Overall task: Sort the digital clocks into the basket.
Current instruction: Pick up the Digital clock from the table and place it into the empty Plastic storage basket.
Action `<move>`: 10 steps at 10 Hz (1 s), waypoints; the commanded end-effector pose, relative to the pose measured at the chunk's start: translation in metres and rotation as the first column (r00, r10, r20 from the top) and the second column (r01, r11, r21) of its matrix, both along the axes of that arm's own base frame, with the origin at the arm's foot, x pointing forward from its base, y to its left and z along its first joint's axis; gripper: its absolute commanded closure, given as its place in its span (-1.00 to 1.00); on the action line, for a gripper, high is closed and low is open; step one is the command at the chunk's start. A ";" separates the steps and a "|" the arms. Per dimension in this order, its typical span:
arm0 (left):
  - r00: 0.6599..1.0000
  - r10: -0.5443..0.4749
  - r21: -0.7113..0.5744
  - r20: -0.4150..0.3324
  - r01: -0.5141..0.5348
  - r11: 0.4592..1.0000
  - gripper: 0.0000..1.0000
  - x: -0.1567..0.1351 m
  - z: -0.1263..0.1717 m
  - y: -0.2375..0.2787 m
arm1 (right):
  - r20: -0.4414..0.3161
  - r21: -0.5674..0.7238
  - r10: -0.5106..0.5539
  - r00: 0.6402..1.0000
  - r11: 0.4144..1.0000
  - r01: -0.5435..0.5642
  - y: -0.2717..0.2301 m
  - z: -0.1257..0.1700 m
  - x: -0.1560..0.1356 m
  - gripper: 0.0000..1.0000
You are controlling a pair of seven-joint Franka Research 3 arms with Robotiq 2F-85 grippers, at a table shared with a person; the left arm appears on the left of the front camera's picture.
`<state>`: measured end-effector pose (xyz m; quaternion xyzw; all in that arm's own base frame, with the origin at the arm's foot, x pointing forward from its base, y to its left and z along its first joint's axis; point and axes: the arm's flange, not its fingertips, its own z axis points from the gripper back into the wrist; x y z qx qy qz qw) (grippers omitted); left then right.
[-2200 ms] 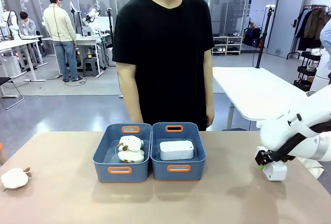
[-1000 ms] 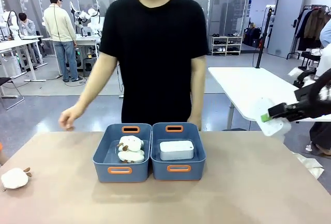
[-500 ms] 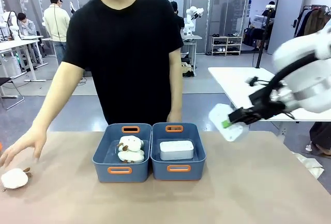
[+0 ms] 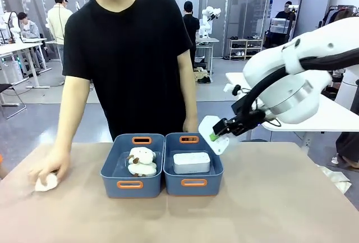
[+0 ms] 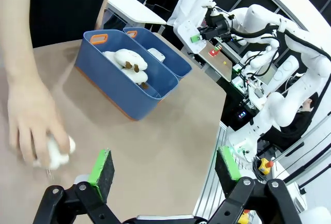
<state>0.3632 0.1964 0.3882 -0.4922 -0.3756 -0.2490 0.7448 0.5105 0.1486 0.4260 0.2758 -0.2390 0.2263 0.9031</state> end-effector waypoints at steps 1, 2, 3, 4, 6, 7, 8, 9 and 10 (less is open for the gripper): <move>1.000 0.017 0.015 -0.007 -0.017 1.000 -1.00 -0.002 0.001 -0.004 | -0.036 -0.037 -0.007 0.999 0.999 0.005 0.025 -0.007 0.002 1.00; 1.000 0.017 0.015 -0.007 -0.017 1.000 -1.00 -0.002 0.001 -0.004 | -0.033 -0.053 -0.001 0.999 0.999 -0.001 0.030 -0.015 0.004 1.00; 1.000 0.017 0.015 -0.007 -0.017 1.000 -1.00 -0.002 0.001 -0.004 | -0.046 -0.042 0.001 0.999 0.999 -0.003 0.031 -0.017 0.001 -0.19; 1.000 0.017 0.015 -0.007 -0.017 1.000 -1.00 -0.002 0.001 -0.004 | -0.054 -0.031 -0.005 0.999 1.000 0.003 0.028 -0.017 0.002 -0.52; 1.000 0.017 0.015 -0.007 -0.017 1.000 -1.00 -0.002 0.001 -0.004 | -0.048 -0.027 -0.010 0.999 1.000 0.009 0.022 -0.014 0.002 -1.00; 1.000 0.017 0.015 -0.007 -0.017 1.000 -1.00 -0.002 0.001 -0.004 | -0.044 -0.030 -0.012 0.999 0.999 0.010 0.018 -0.015 0.003 -1.00; 1.000 0.017 0.015 -0.007 -0.017 1.000 -1.00 -0.002 0.001 -0.004 | -0.044 -0.029 -0.014 0.999 0.999 0.013 0.015 -0.015 0.003 -1.00; 1.000 0.017 0.015 -0.007 -0.017 1.000 -1.00 -0.002 0.001 -0.004 | -0.040 -0.029 -0.016 0.999 0.999 0.015 0.012 -0.014 0.003 -1.00; 1.000 0.017 0.015 -0.007 -0.017 1.000 -1.00 -0.002 0.001 -0.004 | -0.035 -0.025 -0.017 0.999 1.000 0.016 0.010 -0.011 0.002 -1.00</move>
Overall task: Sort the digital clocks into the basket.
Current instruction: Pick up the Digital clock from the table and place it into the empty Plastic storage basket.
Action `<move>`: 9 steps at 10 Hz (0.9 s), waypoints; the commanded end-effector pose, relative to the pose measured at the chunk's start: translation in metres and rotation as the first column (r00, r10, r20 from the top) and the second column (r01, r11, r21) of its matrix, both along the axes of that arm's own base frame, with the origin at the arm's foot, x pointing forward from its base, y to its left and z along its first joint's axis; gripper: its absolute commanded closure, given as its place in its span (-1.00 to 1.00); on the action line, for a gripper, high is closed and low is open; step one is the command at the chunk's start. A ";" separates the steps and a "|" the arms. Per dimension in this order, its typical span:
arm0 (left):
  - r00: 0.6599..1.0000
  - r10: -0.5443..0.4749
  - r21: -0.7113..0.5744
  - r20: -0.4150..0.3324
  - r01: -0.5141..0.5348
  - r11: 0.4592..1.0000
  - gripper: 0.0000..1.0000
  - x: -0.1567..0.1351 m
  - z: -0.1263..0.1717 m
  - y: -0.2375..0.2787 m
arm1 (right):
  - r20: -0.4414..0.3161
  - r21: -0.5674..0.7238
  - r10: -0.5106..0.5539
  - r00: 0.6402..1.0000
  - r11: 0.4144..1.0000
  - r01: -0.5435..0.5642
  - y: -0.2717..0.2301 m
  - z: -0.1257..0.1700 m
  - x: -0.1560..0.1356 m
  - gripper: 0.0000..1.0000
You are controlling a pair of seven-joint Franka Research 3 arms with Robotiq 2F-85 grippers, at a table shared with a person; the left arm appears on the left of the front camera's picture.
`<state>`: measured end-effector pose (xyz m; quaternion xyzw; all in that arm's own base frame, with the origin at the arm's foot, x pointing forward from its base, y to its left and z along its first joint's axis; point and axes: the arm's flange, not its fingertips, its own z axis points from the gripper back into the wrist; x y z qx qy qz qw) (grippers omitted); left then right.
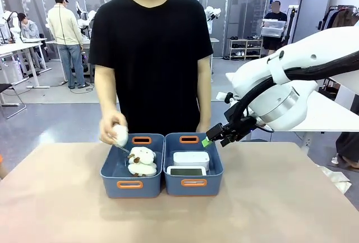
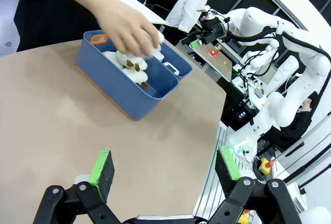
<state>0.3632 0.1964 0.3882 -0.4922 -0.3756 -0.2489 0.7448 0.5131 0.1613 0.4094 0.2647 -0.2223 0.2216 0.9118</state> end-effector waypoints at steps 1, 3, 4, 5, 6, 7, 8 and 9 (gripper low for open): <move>1.000 0.017 0.015 -0.007 -0.017 1.000 -1.00 -0.002 0.001 -0.004 | -0.001 0.014 -0.003 1.000 1.000 0.003 -0.006 0.008 -0.002 -1.00; 1.000 0.017 0.015 -0.007 -0.017 1.000 -1.00 -0.002 0.001 -0.004 | 0.000 0.000 0.000 1.000 1.000 0.000 0.000 0.000 0.000 -1.00; 1.000 0.017 0.015 -0.007 -0.017 1.000 -1.00 -0.002 0.001 -0.004 | 0.000 0.000 0.000 1.000 1.000 0.000 0.000 0.000 0.000 -1.00; 1.000 0.017 0.015 -0.007 -0.017 1.000 -1.00 -0.002 0.001 -0.004 | 0.000 0.000 0.000 1.000 1.000 0.000 0.000 0.000 0.000 -1.00; 1.000 0.017 0.015 -0.007 -0.017 1.000 -1.00 -0.002 0.001 -0.004 | 0.000 0.000 0.000 1.000 1.000 0.000 0.000 0.000 0.000 -1.00; 1.000 0.017 0.015 -0.007 -0.017 1.000 -1.00 -0.002 0.001 -0.004 | 0.000 0.000 0.000 1.000 1.000 0.000 0.000 0.000 0.000 -1.00; 1.000 0.017 0.015 -0.007 -0.017 1.000 -1.00 -0.002 0.001 -0.004 | 0.000 0.000 0.000 1.000 1.000 0.000 0.000 0.000 0.000 -1.00; 1.000 0.017 0.015 -0.007 -0.017 1.000 -1.00 -0.002 0.001 -0.004 | 0.000 0.000 0.000 1.000 1.000 0.000 0.000 0.000 0.000 -1.00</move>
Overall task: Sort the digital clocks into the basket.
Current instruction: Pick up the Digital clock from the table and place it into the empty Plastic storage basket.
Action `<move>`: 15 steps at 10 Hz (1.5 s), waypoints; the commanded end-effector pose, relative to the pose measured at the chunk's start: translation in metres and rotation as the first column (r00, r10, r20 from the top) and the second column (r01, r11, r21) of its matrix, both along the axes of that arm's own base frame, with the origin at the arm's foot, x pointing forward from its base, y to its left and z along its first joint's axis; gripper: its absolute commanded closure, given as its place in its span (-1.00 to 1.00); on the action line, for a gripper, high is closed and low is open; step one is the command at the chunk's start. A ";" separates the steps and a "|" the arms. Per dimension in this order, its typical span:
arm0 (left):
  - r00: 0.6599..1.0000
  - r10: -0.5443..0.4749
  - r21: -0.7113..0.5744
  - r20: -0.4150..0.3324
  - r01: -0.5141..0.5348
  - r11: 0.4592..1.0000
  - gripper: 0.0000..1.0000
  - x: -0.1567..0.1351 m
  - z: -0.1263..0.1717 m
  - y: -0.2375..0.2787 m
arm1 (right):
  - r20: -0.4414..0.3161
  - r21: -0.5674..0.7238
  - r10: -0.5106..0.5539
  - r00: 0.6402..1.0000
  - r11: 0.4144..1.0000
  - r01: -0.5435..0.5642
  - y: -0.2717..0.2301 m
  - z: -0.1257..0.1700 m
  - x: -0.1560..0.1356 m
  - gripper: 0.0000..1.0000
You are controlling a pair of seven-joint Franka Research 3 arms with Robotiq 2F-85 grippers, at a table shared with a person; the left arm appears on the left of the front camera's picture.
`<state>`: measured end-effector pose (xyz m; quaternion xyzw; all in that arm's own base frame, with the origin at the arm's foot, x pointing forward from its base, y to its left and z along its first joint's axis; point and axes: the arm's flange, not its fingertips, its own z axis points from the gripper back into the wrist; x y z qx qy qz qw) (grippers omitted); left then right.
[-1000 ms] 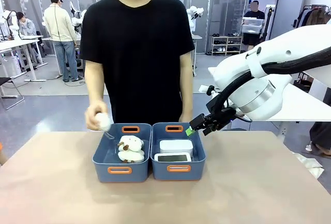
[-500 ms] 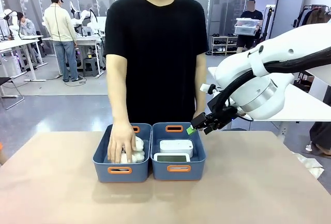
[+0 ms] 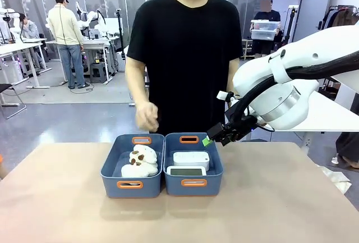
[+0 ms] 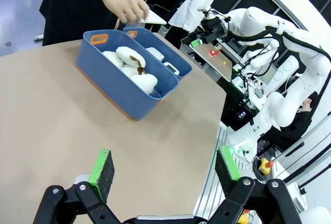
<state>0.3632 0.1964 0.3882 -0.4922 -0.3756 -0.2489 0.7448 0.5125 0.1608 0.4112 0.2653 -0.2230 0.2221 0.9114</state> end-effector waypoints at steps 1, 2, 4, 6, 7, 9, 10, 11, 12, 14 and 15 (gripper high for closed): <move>1.000 0.017 0.015 -0.007 -0.017 1.000 -1.00 -0.002 0.001 -0.004 | -0.001 -0.001 -0.001 1.000 1.000 0.001 0.000 -0.002 0.001 -1.00; 1.000 0.017 0.015 -0.007 -0.017 1.000 -1.00 -0.002 0.001 -0.004 | -0.001 -0.001 -0.001 1.000 1.000 0.001 0.000 -0.002 0.001 -1.00; 1.000 0.017 0.015 -0.007 -0.017 1.000 -1.00 -0.002 0.001 -0.004 | -0.001 -0.001 -0.001 1.000 1.000 0.001 0.000 -0.002 0.001 -1.00; 1.000 0.017 0.015 -0.007 -0.017 1.000 -1.00 -0.002 0.001 -0.004 | -0.001 -0.001 -0.001 1.000 1.000 0.001 0.000 -0.002 0.001 -1.00; 1.000 0.017 0.015 -0.007 -0.017 1.000 -1.00 -0.002 0.001 -0.004 | -0.001 -0.001 -0.001 1.000 1.000 0.001 0.000 -0.002 0.001 -1.00; 1.000 0.017 0.015 -0.007 -0.017 1.000 -1.00 -0.002 0.001 -0.004 | -0.054 0.102 0.018 0.998 0.995 -0.012 -0.016 0.015 -0.006 -1.00; 1.000 0.017 0.015 -0.007 -0.017 1.000 -1.00 -0.002 0.001 -0.004 | -0.132 0.258 0.044 0.990 0.966 -0.008 -0.052 0.035 -0.020 -1.00; 1.000 0.017 0.015 -0.007 -0.017 1.000 -1.00 -0.002 0.001 -0.004 | -0.181 0.340 0.043 0.983 0.940 0.022 -0.096 0.044 -0.033 -1.00; 1.000 0.017 0.015 -0.007 -0.017 1.000 -1.00 -0.002 0.001 -0.004 | -0.266 0.458 0.045 0.963 0.885 0.085 -0.142 0.047 -0.044 -1.00; 1.000 0.017 0.015 -0.007 -0.017 1.000 -1.00 -0.002 0.001 -0.004 | -0.392 0.643 0.130 0.911 0.747 0.170 -0.249 0.040 -0.067 -1.00; 1.000 0.017 0.015 -0.007 -0.017 1.000 -1.00 -0.002 0.001 -0.004 | -0.395 0.689 0.061 0.917 0.680 0.251 -0.301 0.029 -0.074 -1.00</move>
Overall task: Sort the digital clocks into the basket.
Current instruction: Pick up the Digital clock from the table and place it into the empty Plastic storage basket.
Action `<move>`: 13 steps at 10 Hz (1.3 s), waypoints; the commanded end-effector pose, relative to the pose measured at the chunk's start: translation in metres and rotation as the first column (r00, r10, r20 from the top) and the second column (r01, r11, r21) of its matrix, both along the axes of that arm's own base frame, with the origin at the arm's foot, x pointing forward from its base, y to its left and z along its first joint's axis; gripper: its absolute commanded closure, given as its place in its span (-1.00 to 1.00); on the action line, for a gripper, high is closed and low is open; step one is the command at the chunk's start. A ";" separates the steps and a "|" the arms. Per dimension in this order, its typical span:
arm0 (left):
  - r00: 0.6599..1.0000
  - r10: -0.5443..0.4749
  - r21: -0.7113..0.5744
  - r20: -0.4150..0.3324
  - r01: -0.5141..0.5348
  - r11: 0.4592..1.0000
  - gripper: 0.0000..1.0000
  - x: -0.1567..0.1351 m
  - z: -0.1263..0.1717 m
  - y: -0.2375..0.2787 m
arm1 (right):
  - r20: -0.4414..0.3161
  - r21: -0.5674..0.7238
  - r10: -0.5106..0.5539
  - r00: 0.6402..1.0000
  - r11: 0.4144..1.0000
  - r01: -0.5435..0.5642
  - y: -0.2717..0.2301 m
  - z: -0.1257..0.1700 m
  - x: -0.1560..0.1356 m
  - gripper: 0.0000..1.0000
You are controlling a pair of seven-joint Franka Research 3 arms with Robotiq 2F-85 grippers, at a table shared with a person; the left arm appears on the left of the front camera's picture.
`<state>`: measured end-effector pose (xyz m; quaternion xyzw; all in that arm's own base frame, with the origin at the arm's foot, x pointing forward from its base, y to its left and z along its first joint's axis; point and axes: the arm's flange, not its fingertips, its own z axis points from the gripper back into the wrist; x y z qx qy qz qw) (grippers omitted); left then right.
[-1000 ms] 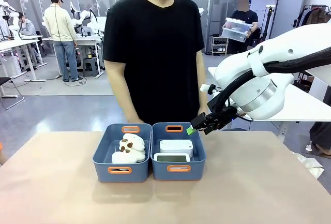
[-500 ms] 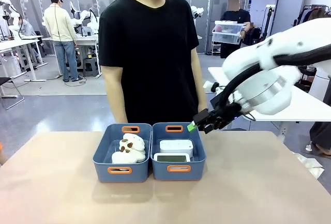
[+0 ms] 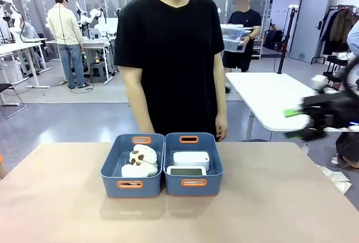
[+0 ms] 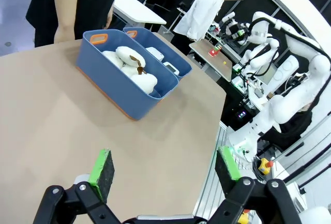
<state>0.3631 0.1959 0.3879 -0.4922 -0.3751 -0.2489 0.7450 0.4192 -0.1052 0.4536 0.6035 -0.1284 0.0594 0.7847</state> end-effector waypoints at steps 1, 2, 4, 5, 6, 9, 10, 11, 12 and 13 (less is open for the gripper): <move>1.000 0.017 0.015 -0.006 -0.017 1.000 -1.00 -0.002 0.001 -0.003 | -0.090 0.145 -0.104 0.990 0.983 0.117 -0.079 -0.025 0.009 -1.00; 1.000 0.017 0.015 -0.006 -0.017 1.000 -1.00 -0.002 0.001 -0.003 | -0.121 0.187 -0.165 0.979 0.965 0.185 -0.111 -0.041 -0.001 -1.00; 1.000 0.017 0.015 -0.006 -0.017 1.000 -1.00 -0.002 0.001 -0.003 | -0.183 0.186 -0.242 0.953 0.943 0.275 -0.131 -0.062 0.001 -1.00; 1.000 0.017 0.015 -0.006 -0.017 1.000 -1.00 -0.002 0.001 -0.003 | -0.141 0.171 -0.174 0.975 0.965 0.197 -0.132 -0.052 -0.030 -1.00; 1.000 0.017 0.015 -0.006 -0.017 1.000 -1.00 -0.002 0.001 -0.003 | -0.141 0.171 -0.174 0.975 0.965 0.197 -0.132 -0.052 -0.030 -1.00; 1.000 0.017 0.015 -0.006 -0.017 1.000 -1.00 -0.002 0.001 -0.003 | -0.141 0.171 -0.174 0.975 0.965 0.197 -0.132 -0.052 -0.030 -1.00; 1.000 0.017 0.015 -0.006 -0.017 1.000 -1.00 -0.002 0.001 -0.003 | -0.141 0.171 -0.174 0.975 0.965 0.197 -0.132 -0.052 -0.030 -1.00; 1.000 0.017 0.015 -0.006 -0.017 1.000 -1.00 -0.002 0.001 -0.003 | -0.141 0.171 -0.174 0.975 0.965 0.197 -0.132 -0.052 -0.030 -1.00; 1.000 0.017 0.015 -0.006 -0.017 1.000 -1.00 -0.002 0.001 -0.003 | -0.141 0.171 -0.174 0.975 0.965 0.197 -0.132 -0.052 -0.030 -1.00; 1.000 0.017 0.015 -0.006 -0.017 1.000 -1.00 -0.002 0.001 -0.003 | -0.141 0.171 -0.174 0.975 0.965 0.197 -0.132 -0.052 -0.030 -1.00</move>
